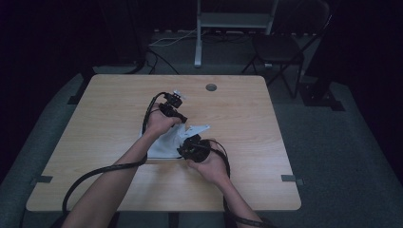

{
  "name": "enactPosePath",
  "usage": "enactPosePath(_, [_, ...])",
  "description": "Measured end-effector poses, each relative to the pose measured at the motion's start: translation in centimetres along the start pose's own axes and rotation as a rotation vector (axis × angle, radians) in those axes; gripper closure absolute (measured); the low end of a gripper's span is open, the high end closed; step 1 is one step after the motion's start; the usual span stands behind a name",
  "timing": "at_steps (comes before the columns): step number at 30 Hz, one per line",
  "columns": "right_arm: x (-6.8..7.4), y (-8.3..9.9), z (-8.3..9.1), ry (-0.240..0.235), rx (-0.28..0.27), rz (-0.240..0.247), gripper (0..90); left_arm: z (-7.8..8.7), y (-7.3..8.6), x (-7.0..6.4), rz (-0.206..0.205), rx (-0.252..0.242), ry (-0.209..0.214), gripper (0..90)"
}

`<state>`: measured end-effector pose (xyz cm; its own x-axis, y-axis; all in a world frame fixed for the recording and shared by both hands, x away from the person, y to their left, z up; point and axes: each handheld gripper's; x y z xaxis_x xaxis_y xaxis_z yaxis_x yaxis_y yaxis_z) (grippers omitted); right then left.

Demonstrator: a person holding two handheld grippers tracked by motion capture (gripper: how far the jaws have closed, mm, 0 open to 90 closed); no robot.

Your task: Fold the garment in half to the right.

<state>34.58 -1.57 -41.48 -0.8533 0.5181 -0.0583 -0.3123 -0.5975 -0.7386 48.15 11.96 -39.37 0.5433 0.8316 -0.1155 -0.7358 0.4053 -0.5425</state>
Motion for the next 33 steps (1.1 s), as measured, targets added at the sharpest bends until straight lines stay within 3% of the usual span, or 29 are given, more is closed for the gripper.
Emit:
enactPosePath(11, [-0.3,-0.1,0.7,0.030,-0.049,-0.031,80.4,1.1,-0.3,0.3,0.015,-0.056,-0.002,66.4])
enactPosePath(16, [-0.7,-0.2,1.0,0.063,-0.077,-0.057,75.9,1.6,-0.2,1.1,0.004,-0.037,-0.036,66.0])
enactPosePath(22, [-0.7,0.1,0.1,0.062,-0.011,-0.052,75.1,0.9,0.3,1.2,-0.006,-0.011,-0.040,65.7])
enactPosePath(33, [-0.5,0.5,-0.3,0.059,0.043,-0.024,75.3,-0.5,0.5,0.4,-0.021,-0.003,-0.038,63.8])
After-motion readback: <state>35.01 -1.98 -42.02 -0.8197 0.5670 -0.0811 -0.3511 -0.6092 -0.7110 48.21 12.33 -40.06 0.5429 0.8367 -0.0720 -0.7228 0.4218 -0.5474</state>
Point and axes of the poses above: each handheld gripper's, and its own axes: z roughly backward along the jaws, y roughly out of its underside, x roughly to its left, and after that the axes turned 10 degrees about z, right-handed
